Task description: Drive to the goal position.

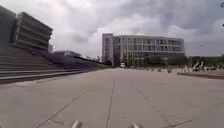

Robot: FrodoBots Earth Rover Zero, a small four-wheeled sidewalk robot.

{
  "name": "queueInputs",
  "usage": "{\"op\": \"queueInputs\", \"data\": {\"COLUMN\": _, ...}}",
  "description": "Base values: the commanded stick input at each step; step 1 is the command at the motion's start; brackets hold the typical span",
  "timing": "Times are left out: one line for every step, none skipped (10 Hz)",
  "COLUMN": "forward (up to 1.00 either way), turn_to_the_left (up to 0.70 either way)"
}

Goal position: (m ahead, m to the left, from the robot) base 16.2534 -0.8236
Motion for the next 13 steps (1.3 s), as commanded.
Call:
{"op": "queueInputs", "data": {"forward": 0.85, "turn_to_the_left": 0.0}}
{"op": "queueInputs", "data": {"forward": 0.85, "turn_to_the_left": 0.0}}
{"op": "queueInputs", "data": {"forward": 0.85, "turn_to_the_left": 0.0}}
{"op": "queueInputs", "data": {"forward": 0.85, "turn_to_the_left": 0.0}}
{"op": "queueInputs", "data": {"forward": 0.85, "turn_to_the_left": 0.0}}
{"op": "queueInputs", "data": {"forward": 0.85, "turn_to_the_left": 0.0}}
{"op": "queueInputs", "data": {"forward": 0.85, "turn_to_the_left": 0.0}}
{"op": "queueInputs", "data": {"forward": 0.85, "turn_to_the_left": 0.0}}
{"op": "queueInputs", "data": {"forward": 0.85, "turn_to_the_left": 0.0}}
{"op": "queueInputs", "data": {"forward": 0.85, "turn_to_the_left": 0.0}}
{"op": "queueInputs", "data": {"forward": 0.85, "turn_to_the_left": 0.0}}
{"op": "queueInputs", "data": {"forward": 0.85, "turn_to_the_left": 0.0}}
{"op": "queueInputs", "data": {"forward": 0.85, "turn_to_the_left": 0.0}}
